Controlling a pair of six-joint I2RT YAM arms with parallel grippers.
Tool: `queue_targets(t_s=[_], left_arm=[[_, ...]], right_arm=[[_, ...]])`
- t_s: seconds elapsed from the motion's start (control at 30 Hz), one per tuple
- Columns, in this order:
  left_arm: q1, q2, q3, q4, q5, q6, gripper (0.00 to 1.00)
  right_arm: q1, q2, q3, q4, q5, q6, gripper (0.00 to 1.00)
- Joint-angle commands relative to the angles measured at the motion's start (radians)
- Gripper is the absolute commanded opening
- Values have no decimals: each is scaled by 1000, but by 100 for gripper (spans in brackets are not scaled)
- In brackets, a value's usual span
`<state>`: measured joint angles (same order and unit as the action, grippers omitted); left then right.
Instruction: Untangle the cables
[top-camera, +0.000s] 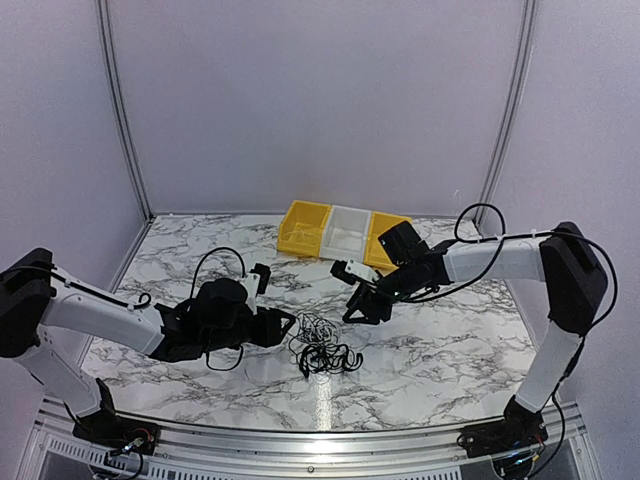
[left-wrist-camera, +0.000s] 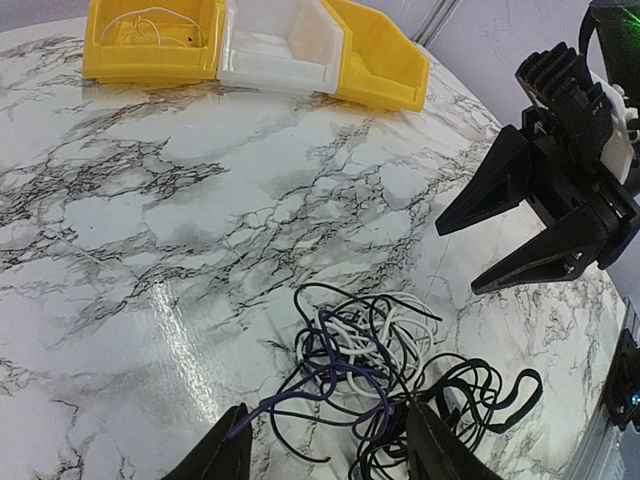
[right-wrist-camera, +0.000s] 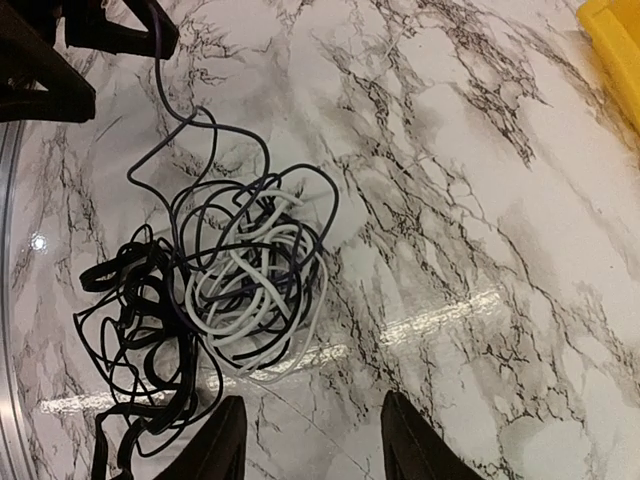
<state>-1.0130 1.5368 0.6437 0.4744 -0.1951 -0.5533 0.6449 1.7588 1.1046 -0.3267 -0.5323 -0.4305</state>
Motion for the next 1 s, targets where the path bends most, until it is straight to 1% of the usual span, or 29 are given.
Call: queue_targets(t_s=[0.0,0.1,0.23,0.4,0.5,0.67,0.97], left_arm=[[-4,-23,-6,29,-7,3,54],[-4,-46,-20,39,-16,18,55],[-4,-59,-32,70,-43,84,55],[-3,3,12,109,-66,152,55],[3,72,54,117,-102,134,56],[20,166,105,120,-44,74,55],[22,206,111,148,-13,40,55]], right_arm=[[11,4,19,-10,-15,42,46],[11,-16,12,-3,0,55,46],[11,-46,-27,54,24,65,47],[10,-6,-16,74,67,81,46],[12,33,-3,71,57,99,43],[11,97,22,68,2,114,42],[11,124,26,69,-67,114,41]])
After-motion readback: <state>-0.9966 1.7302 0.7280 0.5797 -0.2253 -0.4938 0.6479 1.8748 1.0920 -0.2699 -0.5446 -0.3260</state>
